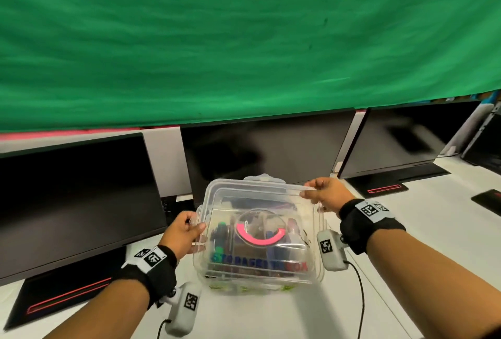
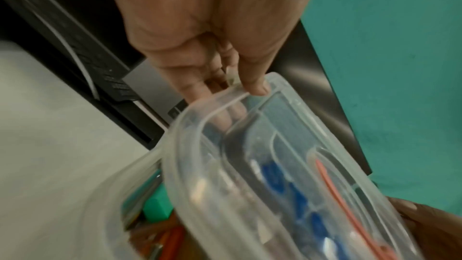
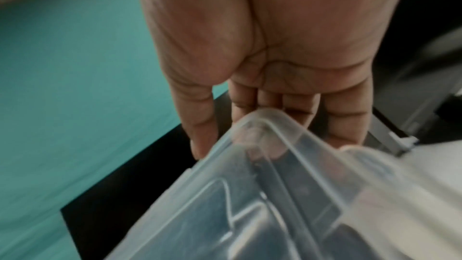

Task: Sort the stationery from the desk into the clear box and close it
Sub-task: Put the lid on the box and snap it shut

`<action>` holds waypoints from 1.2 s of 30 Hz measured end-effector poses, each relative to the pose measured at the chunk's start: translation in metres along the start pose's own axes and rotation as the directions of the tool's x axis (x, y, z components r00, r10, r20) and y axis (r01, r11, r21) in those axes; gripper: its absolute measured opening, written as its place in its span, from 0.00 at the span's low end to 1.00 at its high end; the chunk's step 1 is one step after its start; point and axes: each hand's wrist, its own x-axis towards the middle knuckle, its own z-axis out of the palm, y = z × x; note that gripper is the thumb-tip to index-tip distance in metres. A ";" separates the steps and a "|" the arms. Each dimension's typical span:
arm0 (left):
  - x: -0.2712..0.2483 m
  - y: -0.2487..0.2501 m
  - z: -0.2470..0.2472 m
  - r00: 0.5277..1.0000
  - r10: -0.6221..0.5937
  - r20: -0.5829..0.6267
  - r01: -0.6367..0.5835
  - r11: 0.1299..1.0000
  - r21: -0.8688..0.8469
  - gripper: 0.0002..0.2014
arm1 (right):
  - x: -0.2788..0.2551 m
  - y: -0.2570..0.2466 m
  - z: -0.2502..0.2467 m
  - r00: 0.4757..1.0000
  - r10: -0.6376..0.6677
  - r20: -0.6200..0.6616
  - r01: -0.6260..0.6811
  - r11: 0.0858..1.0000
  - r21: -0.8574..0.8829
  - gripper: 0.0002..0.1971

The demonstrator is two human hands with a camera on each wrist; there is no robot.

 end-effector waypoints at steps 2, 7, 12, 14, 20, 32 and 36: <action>0.007 -0.013 0.000 0.998 -0.055 -0.041 0.053 0.997 -0.053 0.04 | -0.002 0.015 0.005 0.991 0.125 0.047 -0.125 0.992 -0.005 0.17; 0.012 -0.026 0.010 0.986 -0.130 -0.107 0.114 0.984 -0.140 0.06 | -0.009 0.055 0.015 0.904 0.384 0.188 -0.366 0.922 -0.124 0.35; 0.024 -0.039 0.012 0.973 -0.118 -0.200 0.148 0.979 0.139 0.09 | -0.007 0.078 0.033 0.910 0.395 0.128 -0.359 0.903 -0.238 0.31; 0.027 -0.045 0.009 0.975 -0.025 -0.222 0.130 0.873 0.471 0.10 | -0.005 0.082 0.037 0.924 0.374 0.076 -0.342 0.901 -0.267 0.28; 0.030 -0.045 0.004 0.984 -0.009 -0.178 0.124 0.756 0.643 0.11 | -0.001 0.089 0.047 0.942 0.335 -0.032 -0.331 0.901 -0.281 0.18; 0.038 -0.038 0.009 0.980 -0.042 -0.193 0.170 0.672 0.721 0.21 | 0.014 0.090 0.049 0.955 0.284 -0.087 -0.296 0.887 -0.356 0.15; 0.042 -0.038 0.007 0.976 -0.021 -0.215 0.176 0.656 0.734 0.29 | 0.013 0.089 0.049 0.964 0.247 -0.099 -0.263 0.824 -0.503 0.15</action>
